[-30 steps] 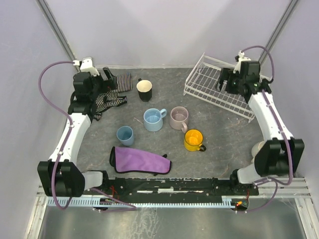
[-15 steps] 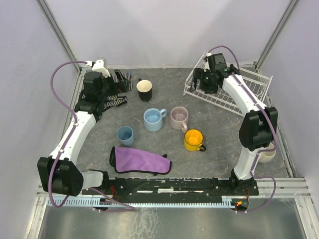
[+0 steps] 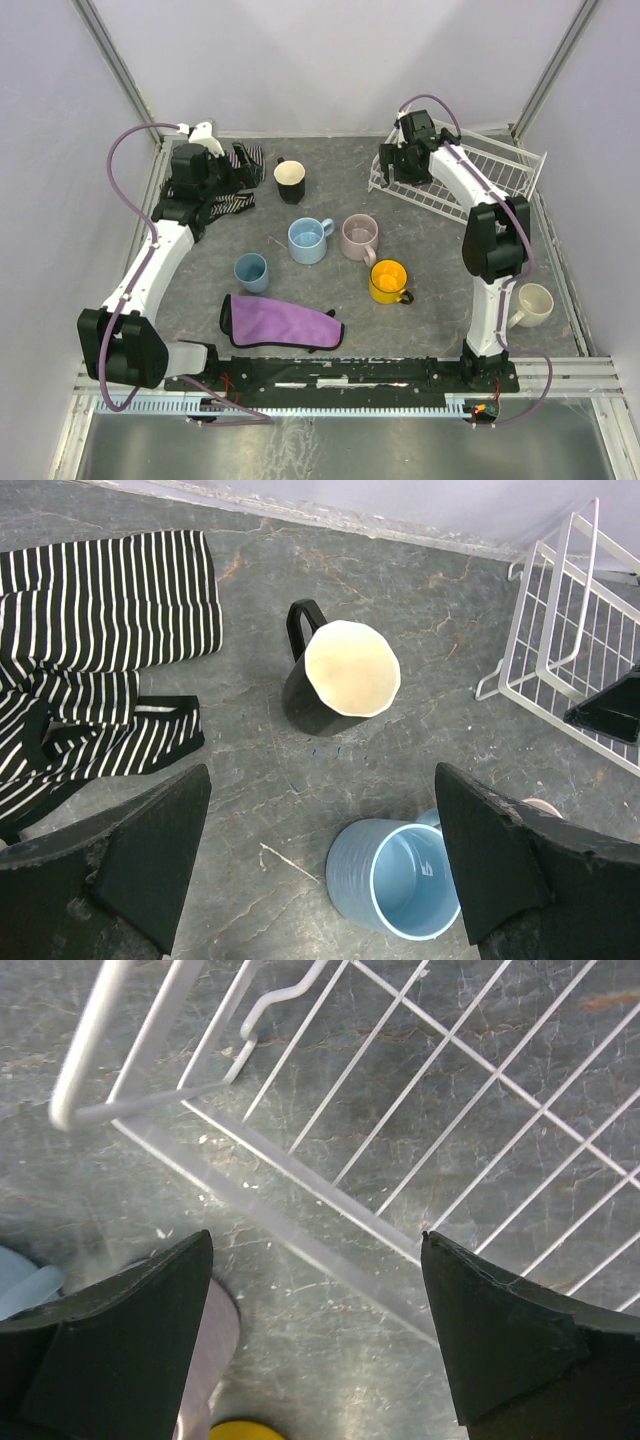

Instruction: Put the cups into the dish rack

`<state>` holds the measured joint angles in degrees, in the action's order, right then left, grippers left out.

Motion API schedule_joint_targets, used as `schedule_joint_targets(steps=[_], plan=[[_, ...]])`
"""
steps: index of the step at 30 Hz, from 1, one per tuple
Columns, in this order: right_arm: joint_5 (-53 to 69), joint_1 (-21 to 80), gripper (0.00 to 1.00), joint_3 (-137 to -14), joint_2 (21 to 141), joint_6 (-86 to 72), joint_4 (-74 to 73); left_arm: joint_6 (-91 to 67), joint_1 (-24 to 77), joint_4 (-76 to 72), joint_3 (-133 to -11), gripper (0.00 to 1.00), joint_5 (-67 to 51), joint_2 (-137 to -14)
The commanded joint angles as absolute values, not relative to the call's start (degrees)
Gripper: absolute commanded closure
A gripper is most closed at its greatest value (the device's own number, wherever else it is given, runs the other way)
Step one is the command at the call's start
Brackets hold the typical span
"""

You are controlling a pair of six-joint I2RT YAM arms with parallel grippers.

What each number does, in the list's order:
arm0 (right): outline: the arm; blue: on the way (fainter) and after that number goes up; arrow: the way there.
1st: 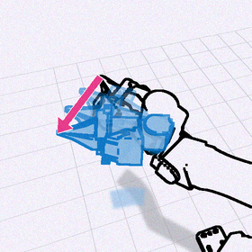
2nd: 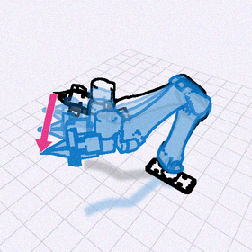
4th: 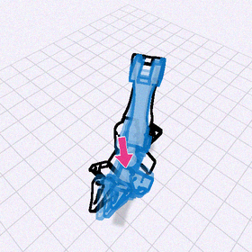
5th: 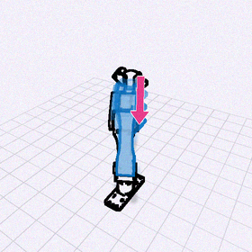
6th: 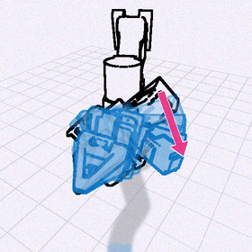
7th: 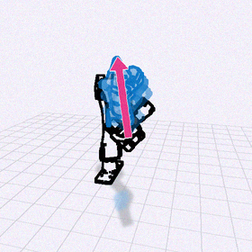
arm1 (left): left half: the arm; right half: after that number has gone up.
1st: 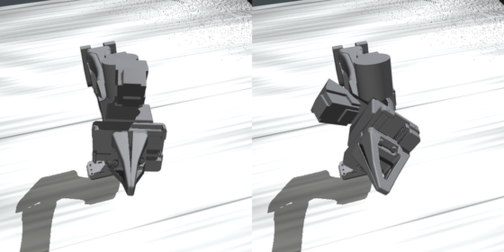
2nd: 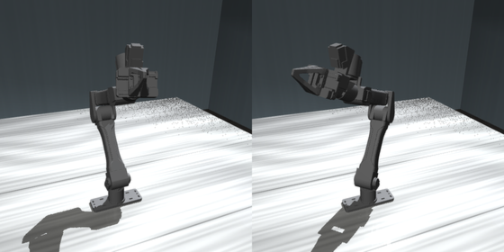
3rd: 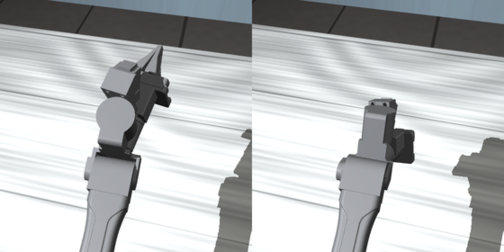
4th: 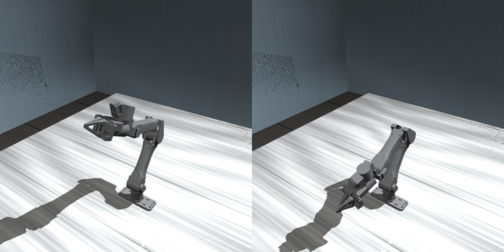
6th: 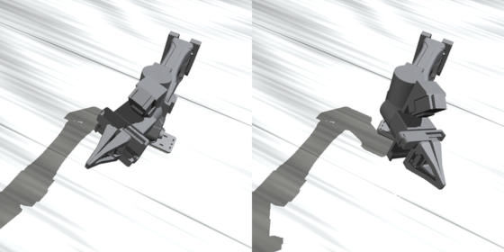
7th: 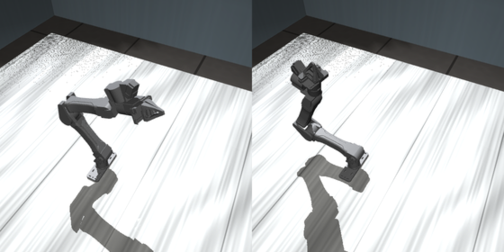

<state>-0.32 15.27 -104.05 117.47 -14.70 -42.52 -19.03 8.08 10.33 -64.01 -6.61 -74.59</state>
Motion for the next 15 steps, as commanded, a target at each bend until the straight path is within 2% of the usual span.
schedule_joint_targets(steps=[1,9,10,12,15], plan=[[-3.63,15.68,0.09,-108.68,119.59,-9.42,-41.56,-17.35,8.08,9.13,-63.81,0.01,-7.45,-73.20],[-3.54,15.89,0.21,-106.24,119.12,-7.82,-40.75,-16.96,8.08,9.19,-63.46,0.01,-6.42,-73.80],[-3.40,15.95,0.25,-105.13,118.54,-7.74,-40.56,-17.04,8.05,9.16,-63.38,0.01,-6.34,-73.93],[-3.34,16.00,0.40,-101.30,116.59,-8.08,-39.32,-17.14,8.06,9.19,-63.22,0.01,-6.41,-74.31],[-2.87,16.01,0.53,-97.63,114.81,-7.98,-38.41,-17.46,8.08,8.91,-62.79,0.01,-6.45,-74.59]])
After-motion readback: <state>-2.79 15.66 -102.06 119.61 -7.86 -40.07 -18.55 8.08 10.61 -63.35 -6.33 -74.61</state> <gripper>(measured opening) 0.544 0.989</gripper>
